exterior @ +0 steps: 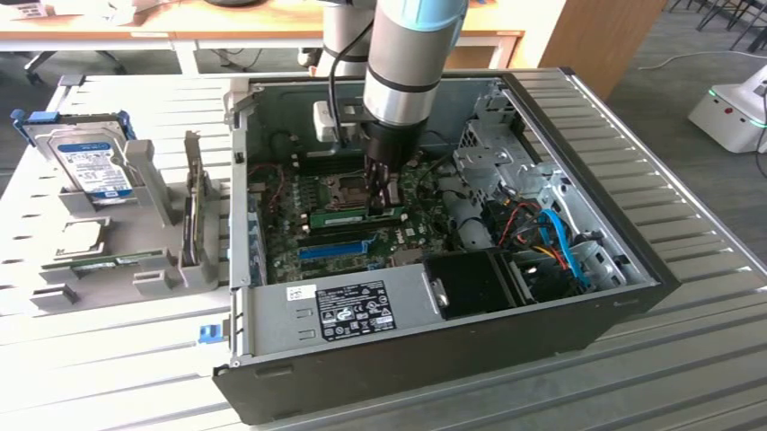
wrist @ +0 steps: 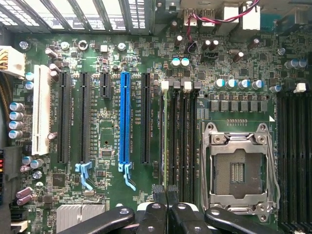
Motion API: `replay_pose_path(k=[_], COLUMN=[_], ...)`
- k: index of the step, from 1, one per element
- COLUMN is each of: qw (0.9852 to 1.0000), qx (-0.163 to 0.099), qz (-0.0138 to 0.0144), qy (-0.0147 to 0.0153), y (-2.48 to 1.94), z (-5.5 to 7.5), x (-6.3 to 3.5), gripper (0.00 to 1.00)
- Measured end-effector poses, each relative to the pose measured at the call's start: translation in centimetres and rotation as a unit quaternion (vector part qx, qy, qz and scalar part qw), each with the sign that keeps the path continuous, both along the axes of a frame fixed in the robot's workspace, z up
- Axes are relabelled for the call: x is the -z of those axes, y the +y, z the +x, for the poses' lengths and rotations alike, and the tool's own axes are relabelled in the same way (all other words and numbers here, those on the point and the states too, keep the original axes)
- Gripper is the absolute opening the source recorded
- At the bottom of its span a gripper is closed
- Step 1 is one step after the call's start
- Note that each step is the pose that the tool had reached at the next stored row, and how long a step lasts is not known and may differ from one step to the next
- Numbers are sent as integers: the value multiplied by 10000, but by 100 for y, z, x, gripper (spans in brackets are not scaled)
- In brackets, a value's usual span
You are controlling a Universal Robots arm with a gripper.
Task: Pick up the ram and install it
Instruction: 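Insert the ram into the slot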
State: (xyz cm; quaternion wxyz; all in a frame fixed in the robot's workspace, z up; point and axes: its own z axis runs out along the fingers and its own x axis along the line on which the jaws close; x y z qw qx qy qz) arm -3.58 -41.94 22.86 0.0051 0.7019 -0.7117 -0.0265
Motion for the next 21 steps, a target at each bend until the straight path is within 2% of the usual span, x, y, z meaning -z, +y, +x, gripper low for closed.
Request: replay_pose_path(k=[16,17,18,19,20,21], qw=[10000,10000,10000,10000,10000,10000], qx=[0,0,0,0,0,0], qz=[-1,-1,-1,-1,-1,-1], qy=[0,0,0,0,0,0], y=[0,0,0,0,0,0], z=[0,0,0,0,0,0], x=[20,20,20,20,20,20], gripper=[12,13,18,18,25,25])
